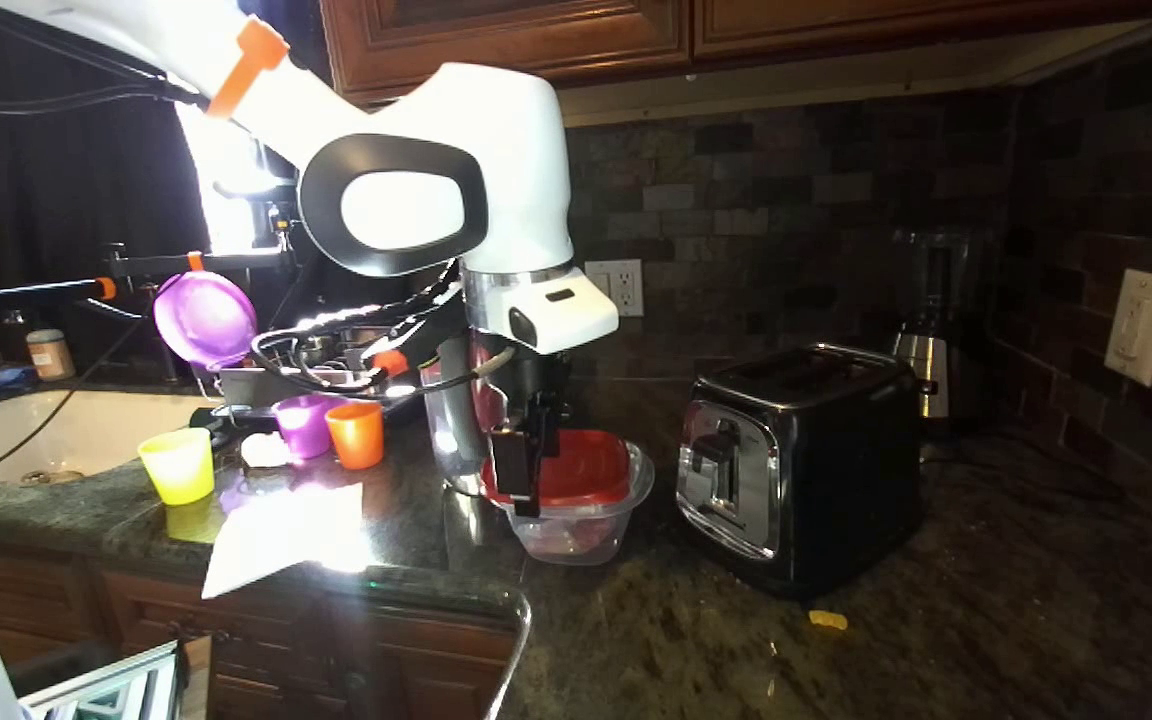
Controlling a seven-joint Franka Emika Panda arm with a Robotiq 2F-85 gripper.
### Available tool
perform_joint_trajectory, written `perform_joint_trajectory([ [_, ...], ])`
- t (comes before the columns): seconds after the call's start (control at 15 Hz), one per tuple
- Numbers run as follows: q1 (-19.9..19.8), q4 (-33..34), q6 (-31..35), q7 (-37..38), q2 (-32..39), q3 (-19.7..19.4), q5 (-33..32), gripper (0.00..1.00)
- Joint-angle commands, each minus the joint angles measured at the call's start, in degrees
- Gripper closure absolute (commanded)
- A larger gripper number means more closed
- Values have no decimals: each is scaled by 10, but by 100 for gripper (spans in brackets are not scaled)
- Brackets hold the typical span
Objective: Remove the red lid from the bowl
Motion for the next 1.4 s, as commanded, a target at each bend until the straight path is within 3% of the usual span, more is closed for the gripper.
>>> perform_joint_trajectory([
  [0.0,-2,-7,15,-3,-15,1,5,0],
  [0.93,12,47,-24,-113,-68,-3,-12,0],
  [1.33,11,66,-38,-128,-86,2,-23,0],
])
